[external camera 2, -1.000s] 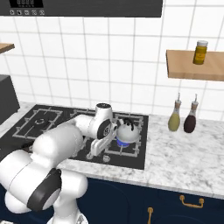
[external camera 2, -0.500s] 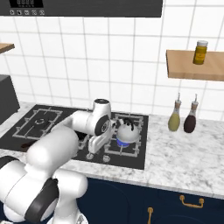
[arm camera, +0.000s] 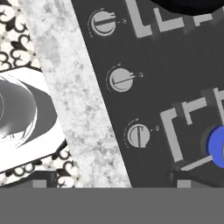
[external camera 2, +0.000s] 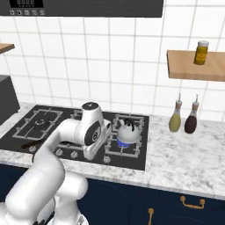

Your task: Pick the kettle from the counter and place it on a stove burner. Then turn the burner on.

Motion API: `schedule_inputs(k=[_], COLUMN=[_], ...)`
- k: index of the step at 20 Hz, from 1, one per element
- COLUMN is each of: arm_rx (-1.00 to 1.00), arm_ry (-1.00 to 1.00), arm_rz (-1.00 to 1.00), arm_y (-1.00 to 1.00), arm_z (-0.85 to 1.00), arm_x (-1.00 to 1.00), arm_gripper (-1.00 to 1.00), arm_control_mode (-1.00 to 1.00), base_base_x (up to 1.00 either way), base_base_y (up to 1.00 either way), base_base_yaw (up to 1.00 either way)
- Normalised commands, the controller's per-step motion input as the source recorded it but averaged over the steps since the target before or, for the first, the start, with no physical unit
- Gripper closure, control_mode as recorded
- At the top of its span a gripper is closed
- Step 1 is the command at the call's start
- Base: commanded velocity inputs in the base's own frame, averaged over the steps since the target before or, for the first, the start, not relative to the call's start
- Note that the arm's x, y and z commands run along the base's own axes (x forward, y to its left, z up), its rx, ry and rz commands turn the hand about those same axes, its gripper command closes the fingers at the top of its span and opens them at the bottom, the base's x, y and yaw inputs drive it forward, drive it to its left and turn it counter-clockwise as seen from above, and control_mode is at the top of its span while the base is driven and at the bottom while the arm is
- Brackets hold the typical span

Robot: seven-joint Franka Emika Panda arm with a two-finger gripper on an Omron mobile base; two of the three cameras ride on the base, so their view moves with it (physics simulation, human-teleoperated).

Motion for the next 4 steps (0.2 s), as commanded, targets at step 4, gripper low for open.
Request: schedule_inputs(k=[4], arm_rx=[0.00], arm_ry=[-0.16], arm_rz=[0.00], arm_y=[-0.20], arm_z=[0.00], arm_x=[-0.71], arm_gripper=[-1.00], arm_control_mode=[-1.00], base_base_x=[0.00], base_base_y=[0.00], base_base_yaw=[0.00])
